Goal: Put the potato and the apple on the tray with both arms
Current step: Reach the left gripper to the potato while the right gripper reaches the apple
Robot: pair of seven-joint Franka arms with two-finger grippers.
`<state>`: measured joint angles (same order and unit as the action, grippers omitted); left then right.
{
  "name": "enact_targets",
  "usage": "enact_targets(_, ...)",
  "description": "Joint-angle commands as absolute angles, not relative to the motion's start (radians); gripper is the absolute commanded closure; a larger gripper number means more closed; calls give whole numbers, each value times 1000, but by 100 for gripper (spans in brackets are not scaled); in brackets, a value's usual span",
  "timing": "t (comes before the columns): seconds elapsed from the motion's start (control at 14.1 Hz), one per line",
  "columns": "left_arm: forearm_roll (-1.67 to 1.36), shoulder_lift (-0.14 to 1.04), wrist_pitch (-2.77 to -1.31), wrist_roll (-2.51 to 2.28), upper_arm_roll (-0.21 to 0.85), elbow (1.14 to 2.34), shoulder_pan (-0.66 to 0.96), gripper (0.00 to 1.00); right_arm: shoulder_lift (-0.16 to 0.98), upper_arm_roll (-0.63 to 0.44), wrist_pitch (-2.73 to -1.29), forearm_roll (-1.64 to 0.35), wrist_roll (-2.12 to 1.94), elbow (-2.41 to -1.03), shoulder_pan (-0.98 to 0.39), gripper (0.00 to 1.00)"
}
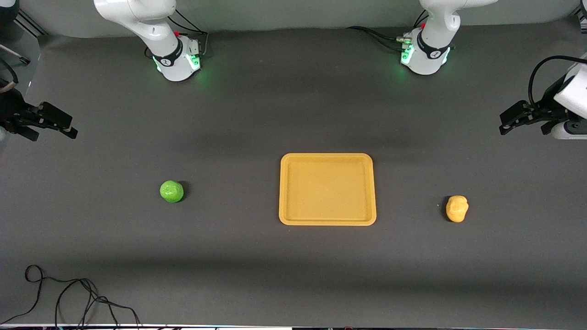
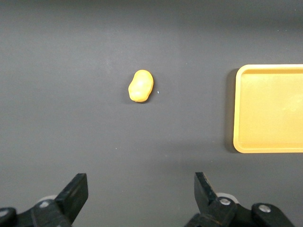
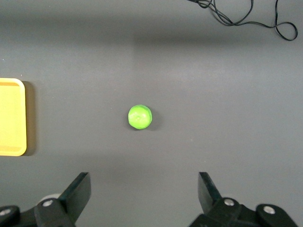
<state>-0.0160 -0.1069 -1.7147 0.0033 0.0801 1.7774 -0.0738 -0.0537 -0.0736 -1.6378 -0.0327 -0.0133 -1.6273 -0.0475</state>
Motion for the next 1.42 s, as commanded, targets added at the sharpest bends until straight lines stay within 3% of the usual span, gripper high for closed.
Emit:
enact_targets(0.0,-21,-121,-1681,8,83,1764,-75,0,-57,-60,-1637,-12,15,-1638,-32,0)
enact_targets(0.64,-9,-69,-1750,14,86,1778,-68,0,-35,-61,-1637,-12,15,-1635,-35,0)
enact_targets(1.06,28,161,-1936,20,86,1775,-75,0,-14,-61,-1640,-11,-1,-1660,-34,0)
enact_targets(1.35,49,352,-2099,21,80,1775,-75,0,20,-61,-1761,-12,-3,-1788,-43,1)
